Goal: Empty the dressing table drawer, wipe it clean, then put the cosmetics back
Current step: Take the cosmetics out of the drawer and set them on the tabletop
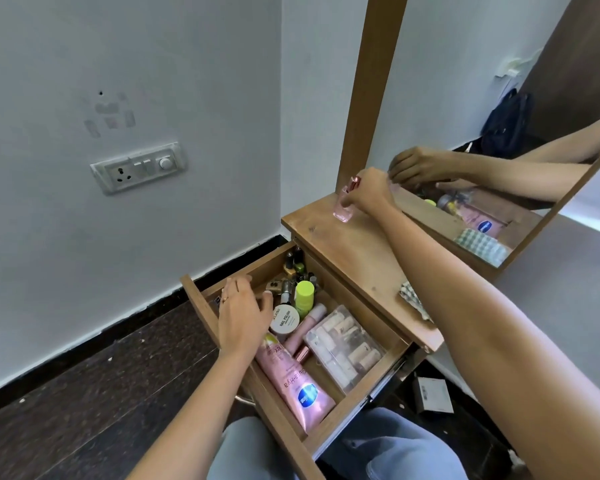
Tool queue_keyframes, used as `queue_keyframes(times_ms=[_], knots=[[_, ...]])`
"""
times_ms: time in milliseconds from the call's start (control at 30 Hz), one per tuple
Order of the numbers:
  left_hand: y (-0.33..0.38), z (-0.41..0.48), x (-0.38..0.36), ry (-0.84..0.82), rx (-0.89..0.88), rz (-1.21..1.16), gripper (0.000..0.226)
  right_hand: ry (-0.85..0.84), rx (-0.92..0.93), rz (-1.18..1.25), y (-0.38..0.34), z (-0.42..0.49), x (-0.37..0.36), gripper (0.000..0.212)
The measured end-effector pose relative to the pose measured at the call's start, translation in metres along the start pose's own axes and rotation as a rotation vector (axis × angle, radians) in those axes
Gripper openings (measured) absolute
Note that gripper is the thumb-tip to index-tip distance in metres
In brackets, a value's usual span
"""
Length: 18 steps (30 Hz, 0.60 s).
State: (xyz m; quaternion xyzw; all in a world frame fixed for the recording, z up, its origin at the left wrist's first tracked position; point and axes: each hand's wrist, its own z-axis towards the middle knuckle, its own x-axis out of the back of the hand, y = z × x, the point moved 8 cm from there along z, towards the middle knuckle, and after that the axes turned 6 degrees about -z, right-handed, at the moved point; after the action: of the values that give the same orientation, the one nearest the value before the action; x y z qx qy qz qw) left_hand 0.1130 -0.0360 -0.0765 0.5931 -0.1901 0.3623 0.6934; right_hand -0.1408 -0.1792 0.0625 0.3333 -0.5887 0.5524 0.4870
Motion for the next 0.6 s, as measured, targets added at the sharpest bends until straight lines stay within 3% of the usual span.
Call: queue_keyframes(times_ms=[167, 400, 600], knots=[[0.001, -0.001, 0.0, 0.012, -0.067, 0.027, 0.036, -0.003, -0.082, 0.088, 0.007, 0.028, -0.017, 0.024], [-0.001, 0.0, -0.001, 0.025, -0.036, 0.007, 0.036, 0.056, -0.136, 0.238, 0.014, 0.041, -0.038, 0.016], [0.0, 0.0, 0.0, 0.031, -0.033, -0.007, 0.035, 0.124, -0.264, 0.445, 0.038, 0.029, -0.067, 0.024]])
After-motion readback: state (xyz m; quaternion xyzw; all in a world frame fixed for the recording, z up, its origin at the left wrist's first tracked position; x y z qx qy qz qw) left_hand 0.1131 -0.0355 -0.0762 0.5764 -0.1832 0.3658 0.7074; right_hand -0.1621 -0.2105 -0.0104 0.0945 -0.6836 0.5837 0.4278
